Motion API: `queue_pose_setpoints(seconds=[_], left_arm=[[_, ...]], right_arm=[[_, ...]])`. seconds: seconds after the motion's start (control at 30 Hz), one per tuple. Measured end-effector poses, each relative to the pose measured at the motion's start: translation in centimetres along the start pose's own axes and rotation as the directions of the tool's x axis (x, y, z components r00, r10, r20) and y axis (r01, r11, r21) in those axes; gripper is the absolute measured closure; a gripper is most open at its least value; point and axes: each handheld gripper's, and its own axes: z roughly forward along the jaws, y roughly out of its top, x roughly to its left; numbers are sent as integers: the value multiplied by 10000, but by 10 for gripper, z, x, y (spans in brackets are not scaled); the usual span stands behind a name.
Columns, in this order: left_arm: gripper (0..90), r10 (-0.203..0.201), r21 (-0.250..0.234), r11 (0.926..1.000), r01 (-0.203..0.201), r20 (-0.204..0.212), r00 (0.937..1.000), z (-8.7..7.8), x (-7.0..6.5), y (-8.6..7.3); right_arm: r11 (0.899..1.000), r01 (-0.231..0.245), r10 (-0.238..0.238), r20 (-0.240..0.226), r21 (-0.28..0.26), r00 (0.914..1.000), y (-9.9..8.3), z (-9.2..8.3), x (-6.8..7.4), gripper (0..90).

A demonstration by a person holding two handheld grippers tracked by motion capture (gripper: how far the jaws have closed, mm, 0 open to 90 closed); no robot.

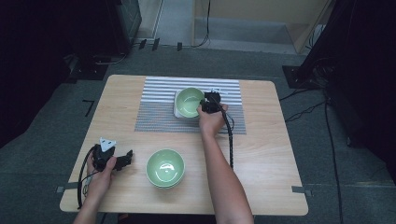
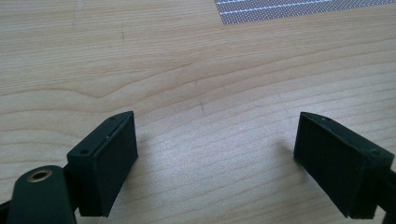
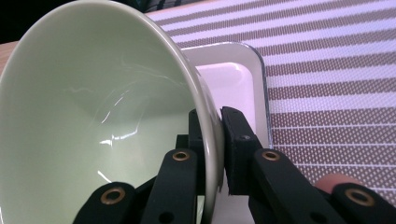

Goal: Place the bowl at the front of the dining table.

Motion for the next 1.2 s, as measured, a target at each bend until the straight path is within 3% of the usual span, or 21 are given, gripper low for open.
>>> queue_pose_setpoints(seconds=[0.13, 0.53, 0.63, 0.87, 1.03, 1.2], left_arm=[[135, -2, 0, 10000, 2, 0, 10000, 0, 0, 0], [135, -2, -1, 10000, 2, -3, 10000, 0, 0, 0], [135, 0, 0, 10000, 0, 0, 10000, 0, 0, 0], [135, -2, -1, 10000, 2, -1, 10000, 0, 0, 0], [135, 1, 0, 10000, -1, -1, 10000, 0, 0, 0], [135, 0, -1, 10000, 0, 0, 10000, 0, 0, 0]], right_arm=[[9982, -538, 538, 40, 246, 9985, 1, 4, -2, 837], [9881, -1281, 1267, 219, 846, 9917, 14, 14, -4, 809], [9875, -1227, 1210, 228, 987, 9924, 16, 16, -6, 813], [9792, -1623, 1615, 164, 1215, 9867, 17, 20, -10, 793], [9804, -1545, 1538, 148, 1221, 9880, 17, 21, -12, 785], [9814, -1574, 1615, -285, 1102, 9865, 17, 21, -14, 706]])
